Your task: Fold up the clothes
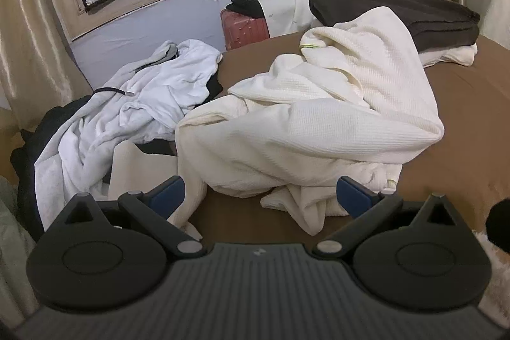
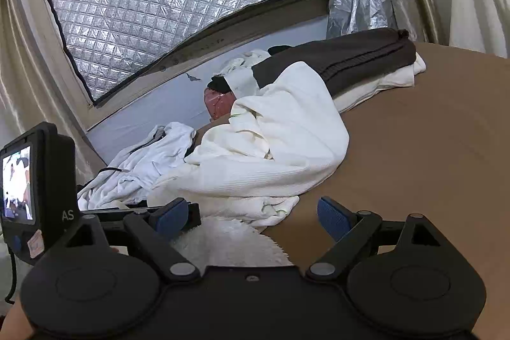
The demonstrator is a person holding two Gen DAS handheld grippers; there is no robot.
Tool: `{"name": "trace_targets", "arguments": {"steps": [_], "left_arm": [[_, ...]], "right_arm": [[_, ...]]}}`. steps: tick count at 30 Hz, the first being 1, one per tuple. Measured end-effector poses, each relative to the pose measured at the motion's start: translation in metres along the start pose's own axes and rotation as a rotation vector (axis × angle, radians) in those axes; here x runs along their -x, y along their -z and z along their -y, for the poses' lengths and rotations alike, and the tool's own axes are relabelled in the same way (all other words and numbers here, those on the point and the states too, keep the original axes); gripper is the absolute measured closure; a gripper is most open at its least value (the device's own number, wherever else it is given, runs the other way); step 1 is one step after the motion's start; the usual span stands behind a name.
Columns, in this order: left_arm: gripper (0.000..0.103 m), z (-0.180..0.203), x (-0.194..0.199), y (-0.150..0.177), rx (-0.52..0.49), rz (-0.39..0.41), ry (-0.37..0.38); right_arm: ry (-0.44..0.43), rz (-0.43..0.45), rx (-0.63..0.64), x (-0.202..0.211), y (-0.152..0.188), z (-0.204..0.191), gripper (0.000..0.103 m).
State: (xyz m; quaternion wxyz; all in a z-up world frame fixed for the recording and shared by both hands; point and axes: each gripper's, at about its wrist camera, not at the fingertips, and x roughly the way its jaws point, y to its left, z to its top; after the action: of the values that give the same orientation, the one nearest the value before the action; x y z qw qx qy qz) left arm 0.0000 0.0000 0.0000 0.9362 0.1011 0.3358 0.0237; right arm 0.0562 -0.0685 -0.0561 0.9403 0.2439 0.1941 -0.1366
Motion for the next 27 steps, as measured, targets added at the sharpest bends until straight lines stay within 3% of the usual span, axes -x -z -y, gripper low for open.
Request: {"name": "trace_targets", "arguments": {"steps": [27], "left_arm": [[0.000,0.0011,0.0047,0.0021,-0.009,0.031,0.000]], "right_arm": [[0.029,-0.008,-0.057,-0.0030,0.0037,0.0027,0.012]]}}
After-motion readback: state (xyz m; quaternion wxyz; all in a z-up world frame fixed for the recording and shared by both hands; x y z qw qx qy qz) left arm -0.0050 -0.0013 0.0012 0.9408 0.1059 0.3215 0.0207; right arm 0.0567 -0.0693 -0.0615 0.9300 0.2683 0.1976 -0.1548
